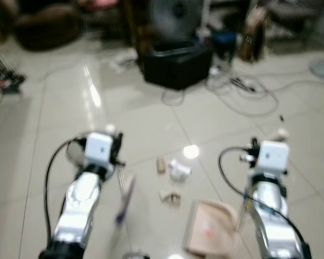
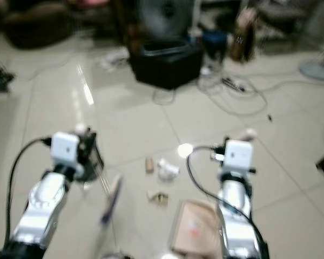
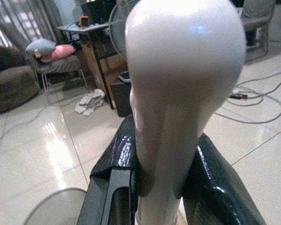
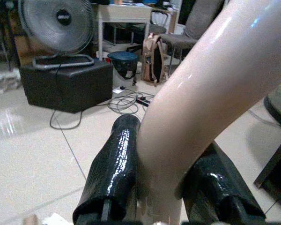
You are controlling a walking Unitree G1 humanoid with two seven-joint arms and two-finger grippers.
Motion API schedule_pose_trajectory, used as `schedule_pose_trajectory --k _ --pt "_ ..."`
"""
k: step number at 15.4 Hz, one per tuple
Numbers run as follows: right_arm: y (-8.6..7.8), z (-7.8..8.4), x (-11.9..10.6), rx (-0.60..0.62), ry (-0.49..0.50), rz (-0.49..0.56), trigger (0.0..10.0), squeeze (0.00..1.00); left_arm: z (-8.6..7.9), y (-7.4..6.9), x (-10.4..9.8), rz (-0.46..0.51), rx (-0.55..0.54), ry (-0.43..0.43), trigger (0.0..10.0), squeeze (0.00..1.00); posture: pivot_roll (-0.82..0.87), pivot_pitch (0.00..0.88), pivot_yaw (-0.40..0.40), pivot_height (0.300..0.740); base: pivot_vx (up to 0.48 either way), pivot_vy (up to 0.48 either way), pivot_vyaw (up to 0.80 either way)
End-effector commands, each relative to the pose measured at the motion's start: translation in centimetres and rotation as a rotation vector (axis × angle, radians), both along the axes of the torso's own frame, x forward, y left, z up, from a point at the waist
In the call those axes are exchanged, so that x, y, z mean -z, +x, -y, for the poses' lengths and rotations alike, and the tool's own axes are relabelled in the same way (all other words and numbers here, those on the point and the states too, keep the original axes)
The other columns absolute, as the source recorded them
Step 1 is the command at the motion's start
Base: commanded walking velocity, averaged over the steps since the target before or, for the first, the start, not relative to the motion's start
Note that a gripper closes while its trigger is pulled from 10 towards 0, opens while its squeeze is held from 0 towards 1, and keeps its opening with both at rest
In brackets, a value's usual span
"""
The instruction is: Sweep floor
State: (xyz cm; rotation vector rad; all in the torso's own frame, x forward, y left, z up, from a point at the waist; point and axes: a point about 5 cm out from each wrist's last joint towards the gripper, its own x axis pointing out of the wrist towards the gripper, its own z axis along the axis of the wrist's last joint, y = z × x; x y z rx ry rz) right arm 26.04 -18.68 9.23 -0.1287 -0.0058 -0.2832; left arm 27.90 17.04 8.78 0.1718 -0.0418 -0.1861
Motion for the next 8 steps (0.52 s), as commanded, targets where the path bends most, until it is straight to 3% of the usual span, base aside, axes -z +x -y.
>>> schedule_pose_trajectory --k 1,8 --pt "-0.06 0.56 -0.60 0.008 -0.013 0.028 10.0 0.00 0.65 0.48 -1.00 0.050 0.024 0.006 10.0 0.00 -0.04 0.063 0.076 0.740 0.307 0.000 0.00" --pt "0.20 0.22 -0.55 -0.020 -0.011 0.031 10.0 0.00 0.62 0.59 -0.83 0.049 0.018 0.013 10.0 0.00 -0.04 0.058 0.075 0.740 0.307 0.000 0.00"
